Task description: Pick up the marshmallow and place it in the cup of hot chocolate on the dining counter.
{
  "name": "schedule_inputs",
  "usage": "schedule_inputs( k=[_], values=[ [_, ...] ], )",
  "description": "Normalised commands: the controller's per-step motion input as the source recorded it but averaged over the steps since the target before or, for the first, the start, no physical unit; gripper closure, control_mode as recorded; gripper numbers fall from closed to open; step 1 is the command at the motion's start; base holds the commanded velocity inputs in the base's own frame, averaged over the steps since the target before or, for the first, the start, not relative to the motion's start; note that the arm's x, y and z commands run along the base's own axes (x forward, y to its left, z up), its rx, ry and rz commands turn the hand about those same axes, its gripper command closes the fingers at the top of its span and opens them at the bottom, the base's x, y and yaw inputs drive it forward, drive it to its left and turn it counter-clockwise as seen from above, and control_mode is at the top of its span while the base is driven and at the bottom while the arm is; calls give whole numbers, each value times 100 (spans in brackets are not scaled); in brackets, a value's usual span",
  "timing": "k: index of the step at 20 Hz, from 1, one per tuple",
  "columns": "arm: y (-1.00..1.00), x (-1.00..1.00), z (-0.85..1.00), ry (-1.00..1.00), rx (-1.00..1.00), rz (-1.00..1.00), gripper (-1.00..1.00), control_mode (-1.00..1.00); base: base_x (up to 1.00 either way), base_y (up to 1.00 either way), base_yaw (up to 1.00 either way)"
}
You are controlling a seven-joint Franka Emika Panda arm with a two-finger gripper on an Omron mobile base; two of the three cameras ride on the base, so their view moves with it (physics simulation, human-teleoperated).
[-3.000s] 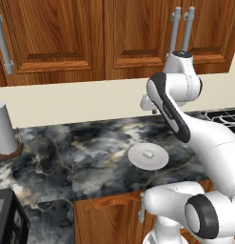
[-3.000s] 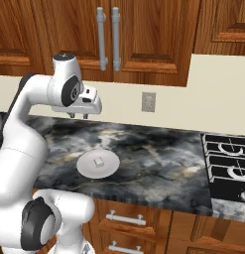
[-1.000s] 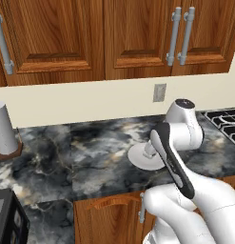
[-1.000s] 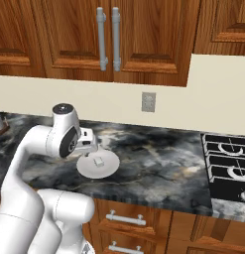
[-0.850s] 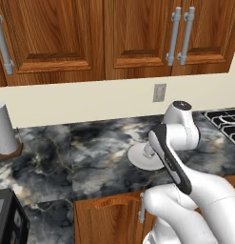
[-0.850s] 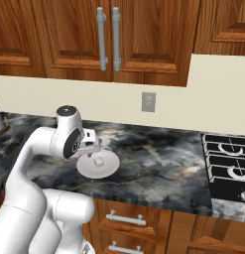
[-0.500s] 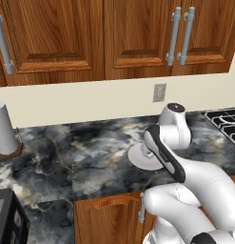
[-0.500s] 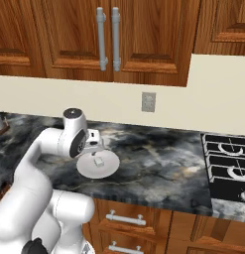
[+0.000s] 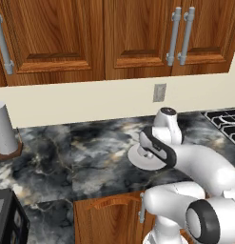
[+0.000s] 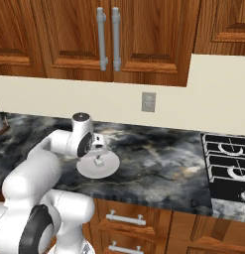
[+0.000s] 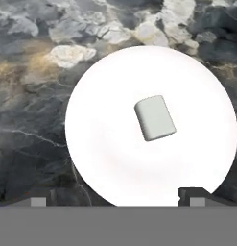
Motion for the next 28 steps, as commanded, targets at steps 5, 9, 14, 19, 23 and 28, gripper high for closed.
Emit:
schedule_inputs(
  k=[5,9,14,19,23,28],
  values=[
    [-16,22,-21,5,0,0,-100,-100,0,0,0],
    [-15,35,-16,2,0,0,-100,-100,0,0,0],
    [-4,28,-22,1,0,0,-100,-100,0,0,0],
    [0,17,-19,0,0,0,-100,-100,0,0,0],
    [0,18,-24,0,0,0,-100,-100,0,0,0],
    [0,12,-19,0,0,0,-100,-100,0,0,0]
  ],
)
